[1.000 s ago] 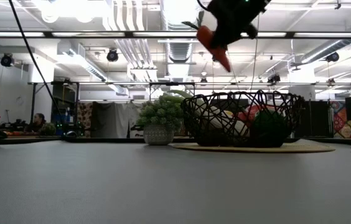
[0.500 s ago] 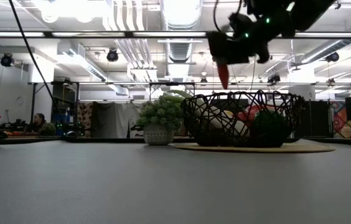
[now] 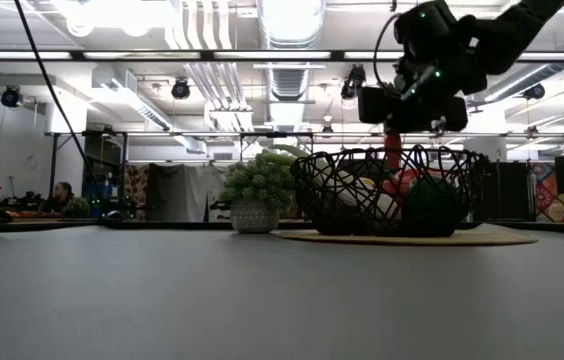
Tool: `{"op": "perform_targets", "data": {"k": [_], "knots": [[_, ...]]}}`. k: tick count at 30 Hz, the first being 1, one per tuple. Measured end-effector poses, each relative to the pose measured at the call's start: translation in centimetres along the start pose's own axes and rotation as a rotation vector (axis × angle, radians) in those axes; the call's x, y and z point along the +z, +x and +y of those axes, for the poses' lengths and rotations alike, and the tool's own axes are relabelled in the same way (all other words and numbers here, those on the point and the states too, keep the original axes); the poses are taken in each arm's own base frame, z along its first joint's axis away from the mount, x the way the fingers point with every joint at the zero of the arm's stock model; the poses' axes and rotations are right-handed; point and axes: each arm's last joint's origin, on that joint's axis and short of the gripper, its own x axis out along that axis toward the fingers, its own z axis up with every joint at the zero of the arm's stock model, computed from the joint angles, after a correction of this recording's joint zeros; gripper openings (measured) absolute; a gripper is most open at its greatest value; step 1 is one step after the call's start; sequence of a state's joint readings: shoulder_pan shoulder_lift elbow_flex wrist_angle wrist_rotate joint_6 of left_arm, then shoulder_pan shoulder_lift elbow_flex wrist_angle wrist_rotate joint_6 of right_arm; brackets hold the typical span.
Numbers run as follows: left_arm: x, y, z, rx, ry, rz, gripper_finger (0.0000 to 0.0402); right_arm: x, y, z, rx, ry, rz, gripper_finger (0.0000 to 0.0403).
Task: Build produce basket
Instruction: Put the orange carrot into the black wire basket
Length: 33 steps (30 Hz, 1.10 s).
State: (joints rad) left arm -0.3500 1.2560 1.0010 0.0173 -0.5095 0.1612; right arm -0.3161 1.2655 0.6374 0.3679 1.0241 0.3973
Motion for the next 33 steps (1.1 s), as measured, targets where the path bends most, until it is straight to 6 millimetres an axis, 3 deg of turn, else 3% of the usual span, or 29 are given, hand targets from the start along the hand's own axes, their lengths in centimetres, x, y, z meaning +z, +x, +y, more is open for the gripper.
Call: {"op": "perform_targets", "data": {"k": [7,17,26,33], "knots": [[-0.4,0.1,-0.1,0.000,0.005,0.006,0.0270,-0.6,0.0,-0.6,0.013,0.076,-0.044,0.0059],[-0.8,0.2,-0.2,0.006,-0.003,-0.027,0.0270,0.1,0.2,-0.5,0.021,0.124,-0.070,0.0059],[-0.8,0.2,-0.2,0.006,0.005,-0.028,0.0270,-1.5,2.5,1.7,-0.013,0.033,-0.072,0.0060],[-0.8,0.2,-0.2,0.006,0.005,-0.027,0.0270,-1.5,3.5,3.1,-0.089,-0.053,-0.086,0.0063]]}}
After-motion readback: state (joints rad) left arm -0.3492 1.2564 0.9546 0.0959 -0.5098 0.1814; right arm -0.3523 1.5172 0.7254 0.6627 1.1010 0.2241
